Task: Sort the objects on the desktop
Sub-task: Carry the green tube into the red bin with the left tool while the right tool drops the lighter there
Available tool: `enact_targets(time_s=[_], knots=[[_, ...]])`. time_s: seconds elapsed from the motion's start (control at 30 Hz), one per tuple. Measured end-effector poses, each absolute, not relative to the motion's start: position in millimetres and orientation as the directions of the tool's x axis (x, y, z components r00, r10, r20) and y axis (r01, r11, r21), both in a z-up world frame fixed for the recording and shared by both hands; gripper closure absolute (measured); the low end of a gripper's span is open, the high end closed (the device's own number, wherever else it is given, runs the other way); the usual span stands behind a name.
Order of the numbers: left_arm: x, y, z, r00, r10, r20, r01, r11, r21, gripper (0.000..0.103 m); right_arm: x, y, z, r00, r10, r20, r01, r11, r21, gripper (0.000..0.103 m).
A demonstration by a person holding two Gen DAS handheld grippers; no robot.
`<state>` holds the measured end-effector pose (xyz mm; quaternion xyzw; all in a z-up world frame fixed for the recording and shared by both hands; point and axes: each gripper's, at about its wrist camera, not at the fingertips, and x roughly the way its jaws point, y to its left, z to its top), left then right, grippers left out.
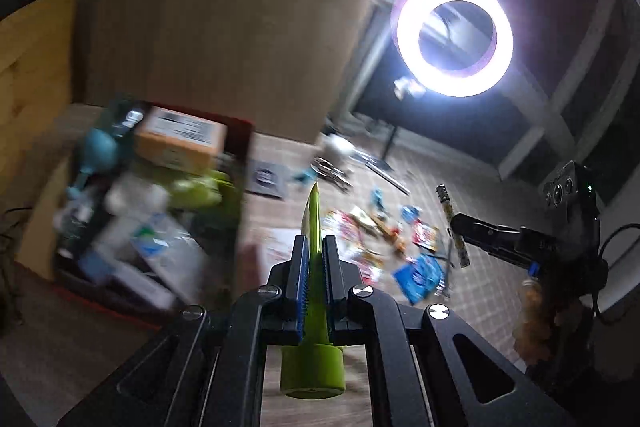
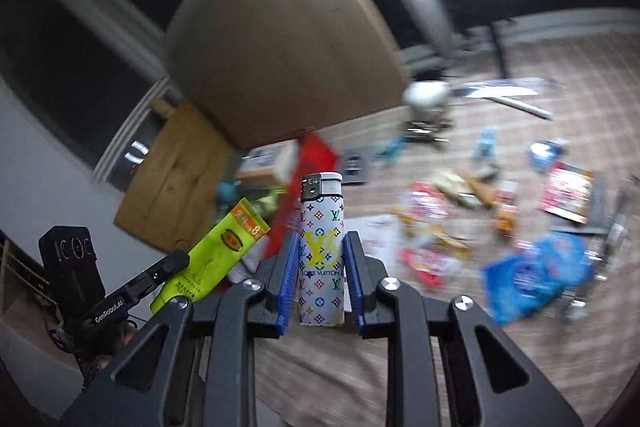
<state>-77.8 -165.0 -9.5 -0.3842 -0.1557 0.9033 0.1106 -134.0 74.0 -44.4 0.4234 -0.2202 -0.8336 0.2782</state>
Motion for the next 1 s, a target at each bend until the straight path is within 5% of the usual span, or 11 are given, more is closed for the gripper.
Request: enact_targets(time_s=[0.43,1.0], knots=[[-81,-256,-14,-0.740,0.243,-0.627,-0.005,-0.934,-0.356,0.097,-155,-97,-48,-0.398,-0.651,-0.646,0.384,-0.758,0.527,0.080],[-99,-266,-51,-0.663,0.220,-0.715,0.015,-0.952,-0.307,0.103,-174,-108,-49,-0.426,-0.535,-0.730,0.405,-0.834,0.375,0.071]])
